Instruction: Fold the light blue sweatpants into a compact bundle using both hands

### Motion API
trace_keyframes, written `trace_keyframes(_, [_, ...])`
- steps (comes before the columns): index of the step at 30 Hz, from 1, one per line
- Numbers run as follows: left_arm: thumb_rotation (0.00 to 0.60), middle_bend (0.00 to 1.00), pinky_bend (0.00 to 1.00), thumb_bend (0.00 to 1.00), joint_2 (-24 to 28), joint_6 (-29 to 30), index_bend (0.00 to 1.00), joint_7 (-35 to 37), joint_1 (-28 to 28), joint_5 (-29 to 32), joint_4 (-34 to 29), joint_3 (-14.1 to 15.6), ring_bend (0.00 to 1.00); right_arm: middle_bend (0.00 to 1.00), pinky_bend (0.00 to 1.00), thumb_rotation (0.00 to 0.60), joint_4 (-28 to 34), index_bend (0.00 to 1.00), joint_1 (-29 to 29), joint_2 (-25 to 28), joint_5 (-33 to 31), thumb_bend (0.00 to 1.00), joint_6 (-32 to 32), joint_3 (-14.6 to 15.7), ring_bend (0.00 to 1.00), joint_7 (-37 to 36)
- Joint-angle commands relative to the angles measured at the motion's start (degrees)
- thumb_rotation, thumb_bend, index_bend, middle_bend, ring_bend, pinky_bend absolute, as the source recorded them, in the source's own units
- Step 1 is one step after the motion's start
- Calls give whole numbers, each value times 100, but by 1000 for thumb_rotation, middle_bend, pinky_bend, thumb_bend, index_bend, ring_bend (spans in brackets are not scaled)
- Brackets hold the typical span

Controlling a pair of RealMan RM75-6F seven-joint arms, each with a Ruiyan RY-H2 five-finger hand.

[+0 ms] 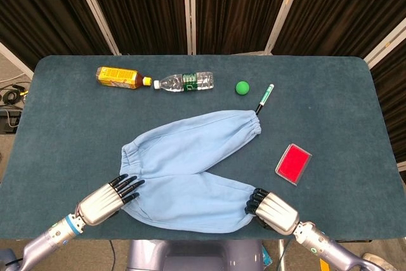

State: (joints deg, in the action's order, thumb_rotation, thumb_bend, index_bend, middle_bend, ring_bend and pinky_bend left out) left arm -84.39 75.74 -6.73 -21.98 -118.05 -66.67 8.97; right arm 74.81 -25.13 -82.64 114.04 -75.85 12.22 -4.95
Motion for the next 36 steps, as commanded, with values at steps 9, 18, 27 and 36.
trace_keyframes(9, [600,114,253,356,-189,-5,359,138,-90,141,205,144,156,499,304,600,0,562,5,37,-18,614,-76,39,365,-22])
trace_keyframes(18, [600,265,384,376,-265,-22,531,112,-108,249,212,203,300,499,304,600,19,562,-15,102,-26,627,-90,76,365,-68])
trace_keyframes(27, [600,304,410,376,-122,196,582,137,-85,287,21,325,335,502,306,600,200,565,-115,375,116,629,-167,187,367,-201])
trace_keyframes(36, [600,305,411,377,489,220,582,127,1,152,-995,797,336,507,309,600,826,570,-355,999,795,633,-256,518,373,8])
